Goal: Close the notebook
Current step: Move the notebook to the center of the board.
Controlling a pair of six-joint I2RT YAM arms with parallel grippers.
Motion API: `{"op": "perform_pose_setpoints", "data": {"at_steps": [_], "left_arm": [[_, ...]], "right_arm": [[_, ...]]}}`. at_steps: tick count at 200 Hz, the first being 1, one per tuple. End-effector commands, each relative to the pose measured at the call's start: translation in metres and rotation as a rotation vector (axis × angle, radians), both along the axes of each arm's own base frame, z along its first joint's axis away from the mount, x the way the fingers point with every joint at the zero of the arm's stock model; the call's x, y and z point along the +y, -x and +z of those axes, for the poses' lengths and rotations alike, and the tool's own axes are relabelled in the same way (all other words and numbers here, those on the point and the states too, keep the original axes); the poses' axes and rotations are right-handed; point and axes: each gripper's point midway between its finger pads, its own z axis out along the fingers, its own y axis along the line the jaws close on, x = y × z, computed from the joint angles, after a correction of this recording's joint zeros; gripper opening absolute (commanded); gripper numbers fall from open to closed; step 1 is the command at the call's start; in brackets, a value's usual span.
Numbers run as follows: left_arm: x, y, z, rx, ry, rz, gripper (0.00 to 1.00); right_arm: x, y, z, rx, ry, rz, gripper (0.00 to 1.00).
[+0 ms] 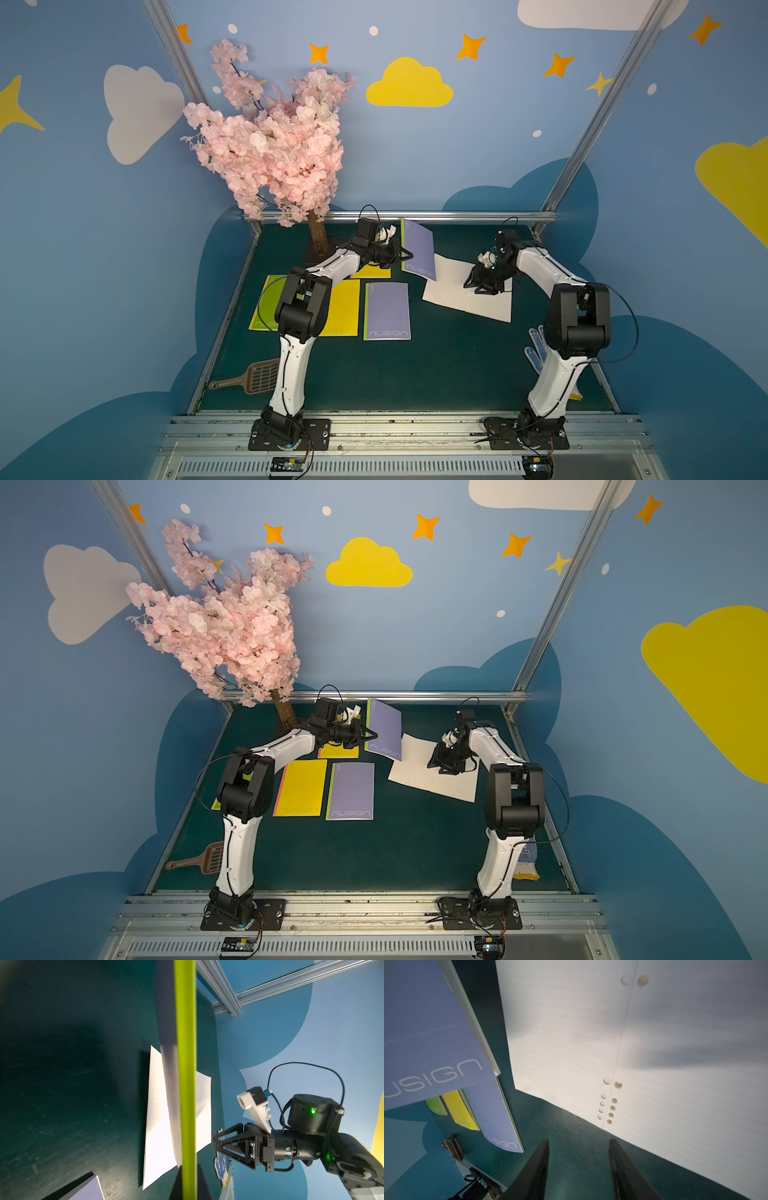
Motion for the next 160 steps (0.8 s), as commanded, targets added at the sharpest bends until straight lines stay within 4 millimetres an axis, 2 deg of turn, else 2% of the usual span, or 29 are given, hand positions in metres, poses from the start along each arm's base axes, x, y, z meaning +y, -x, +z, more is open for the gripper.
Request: {"op": "perform_pose_setpoints", "data": {"at_steps": [1, 46, 83, 118, 160], "left_arm": [[-0.001, 0.004, 0.025, -0.064, 0.042, -0.026, 0.03], [0.003, 0.013, 0.032, -0.068, 0.048, -0.029, 0.03], [0.006, 0.021, 0.039, -0.079, 0.049, -0.026, 0.03], [0.007, 0.025, 0.038, -0.076, 0.049, -0.027, 0.03], [0.008, 0.027, 0.042, -0.083, 0.049, -0.025, 0.03]], "right_arm": [[-0.011, -0.019, -0.006, -0.005, 0.039, -0.029, 0.48], [-0.023, -0.063, -0.018, -0.037, 0.053, -0.055, 0.48], [-0.024, -0.087, -0.019, -0.072, 0.047, -0.055, 0.50], [-0.020, -0.096, -0.026, -0.048, 0.021, -0.043, 0.50], [-0.014, -0.096, -0.039, -0.018, 0.001, -0.024, 0.50]]}}
